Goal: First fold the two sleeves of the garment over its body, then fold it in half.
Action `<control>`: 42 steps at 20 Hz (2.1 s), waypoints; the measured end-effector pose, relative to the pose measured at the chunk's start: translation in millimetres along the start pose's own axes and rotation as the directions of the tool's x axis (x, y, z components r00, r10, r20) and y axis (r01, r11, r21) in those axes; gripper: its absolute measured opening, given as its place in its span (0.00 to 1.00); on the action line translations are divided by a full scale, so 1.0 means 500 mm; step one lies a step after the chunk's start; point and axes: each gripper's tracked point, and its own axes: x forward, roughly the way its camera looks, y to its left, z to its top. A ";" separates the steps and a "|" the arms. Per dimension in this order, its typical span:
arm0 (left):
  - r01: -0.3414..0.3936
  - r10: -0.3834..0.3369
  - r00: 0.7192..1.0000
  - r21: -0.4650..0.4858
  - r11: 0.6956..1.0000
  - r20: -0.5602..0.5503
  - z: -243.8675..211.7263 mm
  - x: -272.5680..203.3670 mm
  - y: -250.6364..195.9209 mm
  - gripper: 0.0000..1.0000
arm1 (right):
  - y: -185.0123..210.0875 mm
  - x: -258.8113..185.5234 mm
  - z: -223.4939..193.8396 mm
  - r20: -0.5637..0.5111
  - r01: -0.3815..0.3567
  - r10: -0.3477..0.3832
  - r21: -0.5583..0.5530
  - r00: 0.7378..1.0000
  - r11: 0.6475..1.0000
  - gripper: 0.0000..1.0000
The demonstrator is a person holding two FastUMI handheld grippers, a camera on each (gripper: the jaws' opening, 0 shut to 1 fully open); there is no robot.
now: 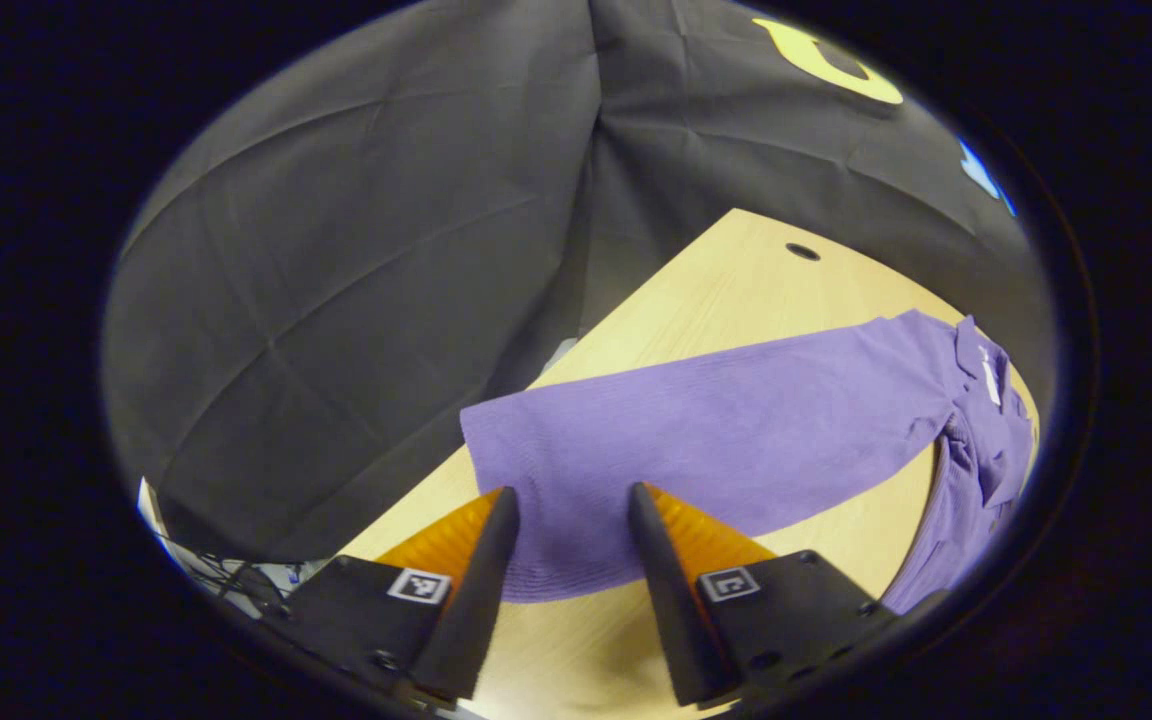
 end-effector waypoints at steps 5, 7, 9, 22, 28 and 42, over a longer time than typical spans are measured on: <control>-0.068 0.073 0.997 0.115 0.991 -0.038 -0.004 0.014 -0.016 0.10 | -0.012 0.002 -0.012 -0.026 0.010 -0.009 0.001 1.000 1.000 0.78; -0.099 0.111 0.992 0.189 0.977 -0.057 -0.002 0.015 -0.015 0.10 | -0.017 0.000 -0.012 -0.029 0.013 -0.013 0.004 1.000 1.000 0.78; -0.081 0.093 0.994 0.190 0.978 -0.056 0.010 0.016 -0.028 0.09 | -0.022 -0.001 -0.009 -0.028 0.012 -0.012 0.013 1.000 1.000 0.78; -0.009 0.000 0.999 0.206 0.979 0.040 0.124 -0.042 -0.106 0.07 | -0.041 0.001 0.001 -0.045 0.008 -0.006 0.042 0.999 0.999 0.78; 0.065 -0.088 0.985 0.155 0.986 0.146 0.248 -0.112 -0.205 0.07 | -0.071 -0.019 0.010 -0.033 0.021 -0.018 0.076 0.999 0.997 0.78; 0.428 -0.586 0.773 0.483 0.764 0.241 0.368 -0.380 -0.812 0.06 | -0.222 -0.191 0.129 0.164 0.123 -0.142 0.124 0.976 0.985 0.78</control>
